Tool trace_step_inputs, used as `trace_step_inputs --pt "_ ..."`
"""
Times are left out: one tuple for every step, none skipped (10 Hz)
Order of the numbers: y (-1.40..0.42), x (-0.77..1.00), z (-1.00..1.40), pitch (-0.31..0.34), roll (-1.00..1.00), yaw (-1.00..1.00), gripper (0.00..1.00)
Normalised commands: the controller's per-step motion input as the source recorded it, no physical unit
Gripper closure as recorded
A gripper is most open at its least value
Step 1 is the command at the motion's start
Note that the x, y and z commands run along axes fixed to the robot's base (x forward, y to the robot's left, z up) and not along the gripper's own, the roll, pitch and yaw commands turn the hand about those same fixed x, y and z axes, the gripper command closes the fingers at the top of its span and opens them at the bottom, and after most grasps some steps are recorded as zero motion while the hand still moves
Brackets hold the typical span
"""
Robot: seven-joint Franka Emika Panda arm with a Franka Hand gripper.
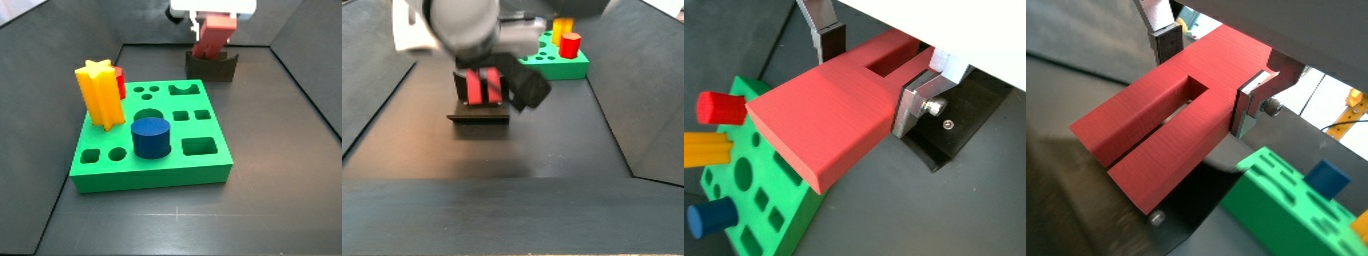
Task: Pick up the double-square object. Move up. Rotate the double-square object. Place the double-square object on the fixture. Regrasp the double-square object. Move to above the board. Insert the double-square object.
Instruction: Place the double-square object on the fixture, then regrasp the double-square object.
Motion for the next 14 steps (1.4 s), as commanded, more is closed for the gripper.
trace_step_inputs --pt "0.12 0.18 -0.88 0.036 -0.18 -0.21 1.0" --pt "0.1 0.15 -0.68 0.0 -0.16 -0.2 1.0" --pt "0.09 0.12 -0.49 -0.02 -0.15 -0.17 1.0" --pt "0.13 0.1 -0.4 -0.049 -0.11 -0.14 1.0" --pt "0.13 0.08 -0.38 -0.059 -0.11 -0.09 1.0" --pt "0.13 0.08 -0.38 -0.059 -0.11 -0.07 1.0" --pt "0.12 0.08 -0.38 -0.056 -0.11 -0.04 1.0" --pt "-0.5 0.0 -0.17 0.0 0.0 0.0 1.0" --pt "0.0 0.0 0.0 0.0 0.0 0.0 0.0" --pt "0.0 0.0 1.0 0.087 -0.05 0.02 0.0" --pt "0.0 -0.01 1.0 0.091 -0.05 0.02 0.0" --pt "0.0 -0.02 1.0 0.096 -0.01 0.0 0.0" --pt "0.0 -0.02 1.0 0.093 0.02 -0.01 0.0" --pt "0.0 -0.03 1.0 0.088 0.03 -0.03 0.0"
